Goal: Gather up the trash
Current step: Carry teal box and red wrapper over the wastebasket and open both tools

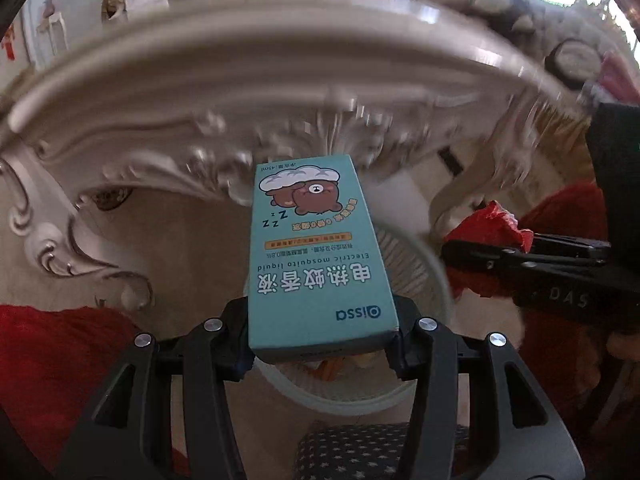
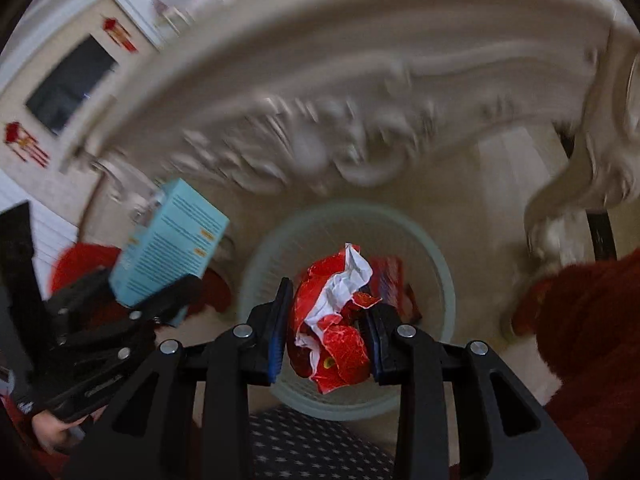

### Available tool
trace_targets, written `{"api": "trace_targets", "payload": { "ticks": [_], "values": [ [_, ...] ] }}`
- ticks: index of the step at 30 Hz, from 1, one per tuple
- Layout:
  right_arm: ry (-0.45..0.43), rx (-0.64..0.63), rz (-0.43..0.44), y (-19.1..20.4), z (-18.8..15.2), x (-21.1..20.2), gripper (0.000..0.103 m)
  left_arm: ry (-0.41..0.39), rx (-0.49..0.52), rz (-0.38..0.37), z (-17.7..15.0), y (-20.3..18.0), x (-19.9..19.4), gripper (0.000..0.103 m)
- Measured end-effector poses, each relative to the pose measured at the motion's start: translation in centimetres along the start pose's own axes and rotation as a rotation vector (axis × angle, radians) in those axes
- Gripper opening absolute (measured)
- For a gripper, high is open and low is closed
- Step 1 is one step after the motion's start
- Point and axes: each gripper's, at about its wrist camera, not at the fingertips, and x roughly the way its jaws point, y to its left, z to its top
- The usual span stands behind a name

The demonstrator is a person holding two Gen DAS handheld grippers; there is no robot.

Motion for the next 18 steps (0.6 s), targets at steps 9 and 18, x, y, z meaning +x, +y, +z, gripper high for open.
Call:
{"api": "trace_targets", "payload": {
  "ticks": [9, 18],
  "values": [
    [0.095, -0.006, -0.034, -0.7, -1.2, 3.2, 0.03, 0.147, 0.026, 0.013, -1.9, -0.3, 5.8, 0.051],
    [0.1, 0.02, -0.074, -1.7, -1.8, 3.9, 0.073, 0.21, 0.029, 0.052, -2.2, -0.6, 7.6, 0.08]
  ]
}}
